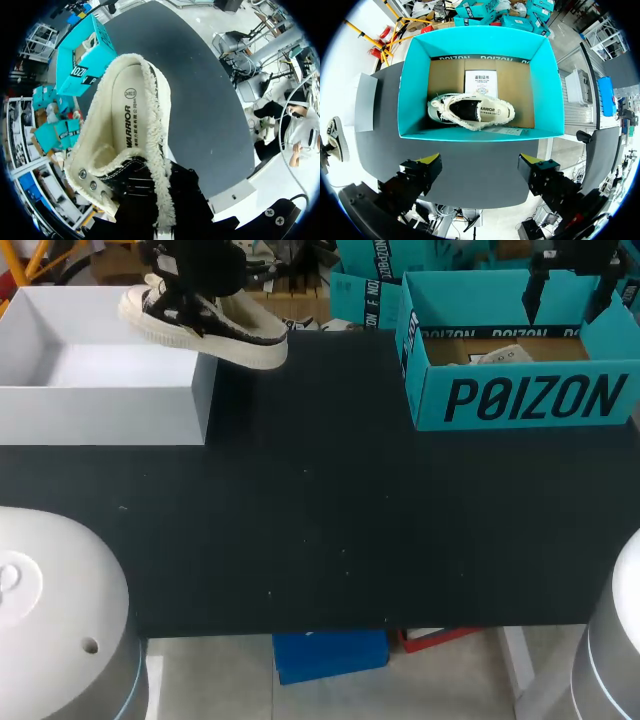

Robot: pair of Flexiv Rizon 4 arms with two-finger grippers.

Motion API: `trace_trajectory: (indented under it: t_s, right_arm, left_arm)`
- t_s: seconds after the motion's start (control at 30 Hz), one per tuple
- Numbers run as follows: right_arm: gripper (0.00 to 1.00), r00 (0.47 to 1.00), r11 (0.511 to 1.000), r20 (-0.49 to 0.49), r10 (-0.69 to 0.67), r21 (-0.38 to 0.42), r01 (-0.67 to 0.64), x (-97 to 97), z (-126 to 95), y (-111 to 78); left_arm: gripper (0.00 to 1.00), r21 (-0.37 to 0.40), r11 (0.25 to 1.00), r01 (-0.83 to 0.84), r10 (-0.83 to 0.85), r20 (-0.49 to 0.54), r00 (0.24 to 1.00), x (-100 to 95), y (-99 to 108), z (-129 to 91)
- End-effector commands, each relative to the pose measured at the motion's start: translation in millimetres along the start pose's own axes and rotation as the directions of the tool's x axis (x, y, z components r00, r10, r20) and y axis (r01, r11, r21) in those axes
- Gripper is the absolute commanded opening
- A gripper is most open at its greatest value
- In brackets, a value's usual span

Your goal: Take the shoe out of the shoebox, open the shoe tongue, remove and reinsert the insole, then place the shoe into the shoebox

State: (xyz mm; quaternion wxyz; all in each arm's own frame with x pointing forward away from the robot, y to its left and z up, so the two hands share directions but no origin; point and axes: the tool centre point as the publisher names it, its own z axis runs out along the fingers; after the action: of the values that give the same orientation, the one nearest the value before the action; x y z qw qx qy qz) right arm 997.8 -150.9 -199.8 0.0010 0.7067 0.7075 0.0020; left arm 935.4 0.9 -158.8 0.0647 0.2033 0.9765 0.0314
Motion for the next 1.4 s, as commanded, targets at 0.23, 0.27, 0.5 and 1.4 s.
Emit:
trace_trajectory:
  t_s: [0.23, 0.27, 0.5, 1.4]
  right_arm:
    - [1.00, 1.000, 1.000, 0.000, 0.000, 0.001, 0.000, 0.3, 0, 0.7]
    - [1.00, 1.000, 1.000, 0.000, 0.000, 0.001, 0.000, 0.3, 0, 0.7]
    - [1.00, 1.000, 1.000, 0.000, 0.000, 0.001, 0.000, 0.3, 0, 0.7]
    - [1.00, 1.000, 1.000, 0.000, 0.000, 0.001, 0.000, 0.3, 0, 0.7]
  left_arm:
    - [0.00, -0.014, 0.959, 0.282, -0.282, -0.013, 0.959, 20.4, -51, 26]
    - [0.00, -0.008, 0.952, 0.306, -0.306, -0.028, 0.952, 20.8, -57, 28]
    - [0.00, -0.024, 0.919, 0.395, -0.395, -0.099, 0.913, 28.8, -103, 46]
    - [0.00, -0.119, 0.808, 0.578, -0.587, -0.248, 0.770, 31.6, -195, 152]
